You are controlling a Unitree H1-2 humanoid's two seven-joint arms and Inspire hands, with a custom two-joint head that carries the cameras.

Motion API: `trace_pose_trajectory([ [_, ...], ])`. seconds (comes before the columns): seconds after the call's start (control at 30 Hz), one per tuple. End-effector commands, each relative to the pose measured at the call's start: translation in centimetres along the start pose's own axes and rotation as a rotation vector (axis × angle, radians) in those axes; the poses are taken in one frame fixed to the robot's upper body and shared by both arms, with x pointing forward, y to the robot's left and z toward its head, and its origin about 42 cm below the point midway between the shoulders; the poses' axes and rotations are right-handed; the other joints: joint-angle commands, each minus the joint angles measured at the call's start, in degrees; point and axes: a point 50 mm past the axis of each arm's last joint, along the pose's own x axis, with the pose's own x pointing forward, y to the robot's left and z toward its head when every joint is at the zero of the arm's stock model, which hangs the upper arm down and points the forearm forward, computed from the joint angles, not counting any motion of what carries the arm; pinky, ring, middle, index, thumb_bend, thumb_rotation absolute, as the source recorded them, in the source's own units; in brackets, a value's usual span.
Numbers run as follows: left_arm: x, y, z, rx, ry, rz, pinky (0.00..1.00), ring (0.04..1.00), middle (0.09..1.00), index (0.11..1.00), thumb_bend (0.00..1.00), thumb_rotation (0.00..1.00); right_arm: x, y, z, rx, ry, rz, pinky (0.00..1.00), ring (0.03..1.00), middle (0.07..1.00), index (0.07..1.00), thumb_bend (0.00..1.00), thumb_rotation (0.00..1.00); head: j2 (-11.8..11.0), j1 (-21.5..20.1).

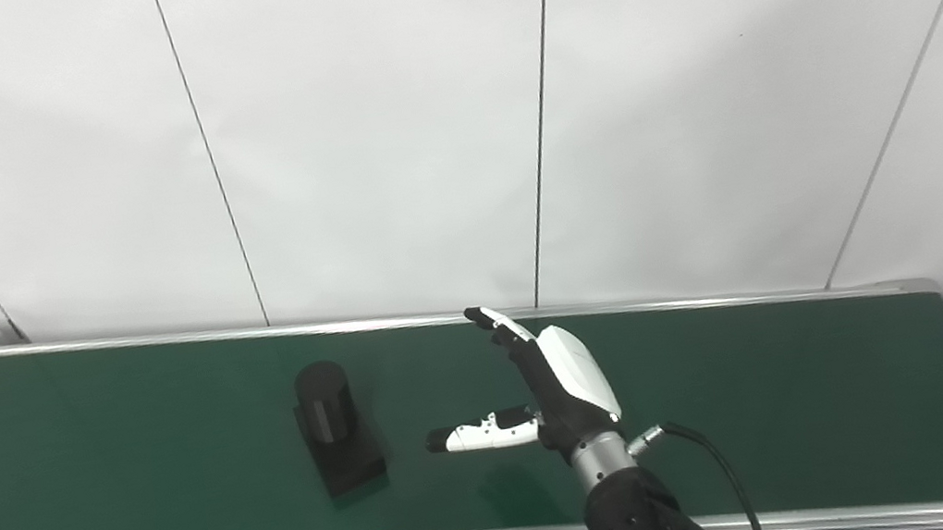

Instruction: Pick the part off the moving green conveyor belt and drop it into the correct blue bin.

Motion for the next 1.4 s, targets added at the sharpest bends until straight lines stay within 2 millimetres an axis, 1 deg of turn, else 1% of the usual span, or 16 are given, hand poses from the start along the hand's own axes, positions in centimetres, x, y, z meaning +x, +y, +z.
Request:
trace_pose_trajectory([
  [0.0, 0.7, 0.3, 1.4, 0.032, -0.082, -0.004, 0.76, 0.828, 0.827, 0.792, 0.8, 0.08, 1.3, -0.2, 2.6, 0.004, -0.059, -0.035, 0.79, 0.866, 0.896, 0.902, 0.94, 0.39, 0.1, 0.0],
  [0.1, 0.6, 0.3, 1.5, 0.041, -0.081, -0.005, 0.75, 0.82, 0.822, 0.786, 0.81, 0.09, 1.7, 0.3, 2.9, -0.006, -0.058, -0.023, 0.8, 0.858, 0.889, 0.907, 0.94, 0.4, 0.4, 0.0],
  [0.3, 0.3, 0.5, 1.5, 0.049, -0.077, -0.01, 0.74, 0.813, 0.82, 0.782, 0.83, 0.09, 2.5, 1.1, 3.4, 0.004, -0.063, -0.011, 0.8, 0.852, 0.887, 0.902, 0.95, 0.4, 0.7, -0.2],
  [0.53, -0.1, 0.7, 1.6, 0.049, -0.077, -0.019, 0.74, 0.808, 0.821, 0.778, 0.84, 0.08, 3.4, 2.0, 3.4, -0.003, -0.045, 0.008, 0.8, 0.855, 0.892, 0.907, 0.94, 0.41, 1.1, -0.4],
  [0.57, -0.1, 0.7, 1.6, 0.045, -0.077, -0.019, 0.75, 0.812, 0.819, 0.775, 0.85, 0.08, 3.5, 2.0, 3.4, -0.004, -0.043, 0.011, 0.81, 0.862, 0.895, 0.908, 0.94, 0.42, 1.1, -0.4],
  [0.8, -0.3, 0.8, 1.6, 0.042, -0.077, -0.034, 0.77, 0.812, 0.821, 0.778, 0.84, 0.07, 4.9, 2.8, 3.6, -0.008, -0.017, 0.027, 0.84, 0.869, 0.902, 0.913, 0.94, 0.42, 1.3, -0.8],
  [0.93, -0.4, 0.8, 1.6, 0.04, -0.078, -0.037, 0.77, 0.813, 0.82, 0.772, 0.84, 0.07, 6.0, 3.0, 3.8, -0.012, -0.003, 0.03, 0.82, 0.86, 0.899, 0.911, 0.93, 0.42, 1.3, -0.9],
  [1.2, -0.5, 0.7, 1.8, 0.058, -0.075, -0.045, 0.75, 0.815, 0.819, 0.771, 0.84, 0.09, 7.7, 3.4, 3.4, -0.005, 0.019, 0.033, 0.8, 0.857, 0.893, 0.903, 0.92, 0.4, 1.4, -0.6],
  [1.37, -0.5, 0.6, 1.7, 0.05, -0.075, -0.049, 0.76, 0.82, 0.821, 0.77, 0.83, 0.1, 8.5, 3.7, 2.9, -0.01, 0.04, 0.057, 0.8, 0.858, 0.889, 0.902, 0.92, 0.41, 1.3, -0.3],
])
